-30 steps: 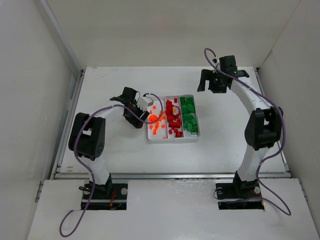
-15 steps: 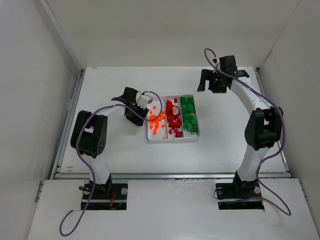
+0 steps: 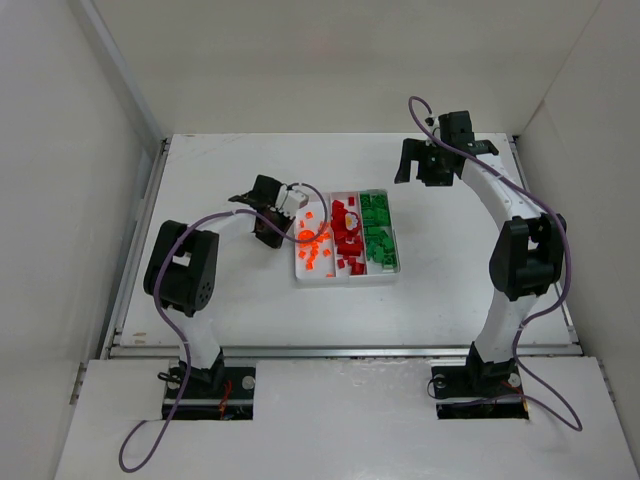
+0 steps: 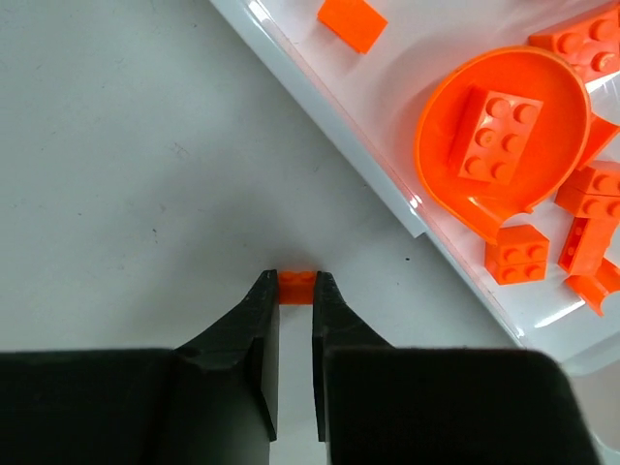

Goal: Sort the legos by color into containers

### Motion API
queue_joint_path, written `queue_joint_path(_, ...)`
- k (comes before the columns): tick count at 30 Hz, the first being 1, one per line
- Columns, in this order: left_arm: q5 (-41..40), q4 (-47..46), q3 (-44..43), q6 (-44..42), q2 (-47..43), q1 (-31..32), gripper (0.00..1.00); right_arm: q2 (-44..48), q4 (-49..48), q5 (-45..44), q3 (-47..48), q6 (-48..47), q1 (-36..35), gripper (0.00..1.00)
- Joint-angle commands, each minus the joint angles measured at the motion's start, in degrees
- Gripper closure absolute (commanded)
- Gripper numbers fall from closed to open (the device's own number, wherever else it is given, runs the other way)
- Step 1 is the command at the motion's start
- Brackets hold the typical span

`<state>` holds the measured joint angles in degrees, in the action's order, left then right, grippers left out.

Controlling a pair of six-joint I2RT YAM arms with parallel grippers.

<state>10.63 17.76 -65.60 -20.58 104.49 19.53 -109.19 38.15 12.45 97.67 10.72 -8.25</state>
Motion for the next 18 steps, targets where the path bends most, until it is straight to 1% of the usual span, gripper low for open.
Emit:
queue_joint_path(1, -0.5, 4.6, 1.5, 0.2, 1.5, 0.4, 1.00, 0.6, -2.0, -0.1, 1.4, 0.2, -0.3, 0.00)
queue_joint_path(5, -1.6, 5.8, -0.2, -0.4, 1.5, 0.4, 1.00, 0.6, -2.0, -0.1, 1.4, 0.2, -0.3, 0.00)
queue_joint_path(7, -3.8, 5.8, -2.5, -0.4, 1.5, 0.4, 1.00, 0.6, -2.0, -0.1, 1.4, 0.2, -0.3, 0.00)
queue_joint_path(8, -4.6, 6.3, -3.7, -0.4, 1.0, 0.4, 1.00, 0.6, -2.0, -0.1, 1.4, 0.2, -0.3, 0.00)
queue_joint_path(9, -5.2, 6.3, -6.8, 1.3, 1.0, -0.1, 1.00, 0.6, -2.0, -0.1, 1.4, 0.2, -0.3, 0.00)
queue_joint_path(12, -4.3, 6.3, -11.7, 2.6, -0.5, -0.1, 1.00, 1.1, -2.0, -0.1, 1.4, 0.2, -0.3, 0.00)
queue_joint_path(13, -3.0, 5.5, -14.0, 2.6, -1.0, 0.8, 1.00, 1.1, -2.0, -0.1, 1.4, 0.2, -0.3, 0.00)
queue_joint_path(17, 0.1, 4.2, -16.4, -2.4, -1.8, 5.6, 1.00, 1.6, -2.0, -0.1, 0.9, 0.2, -0.3, 0.00)
queue_joint_path(18, 0.1, 4.2, -16.4, -3.1, -0.8, 6.4, 1.00, 1.6, -2.0, -0.1, 0.9, 0.2, -0.3, 0.00)
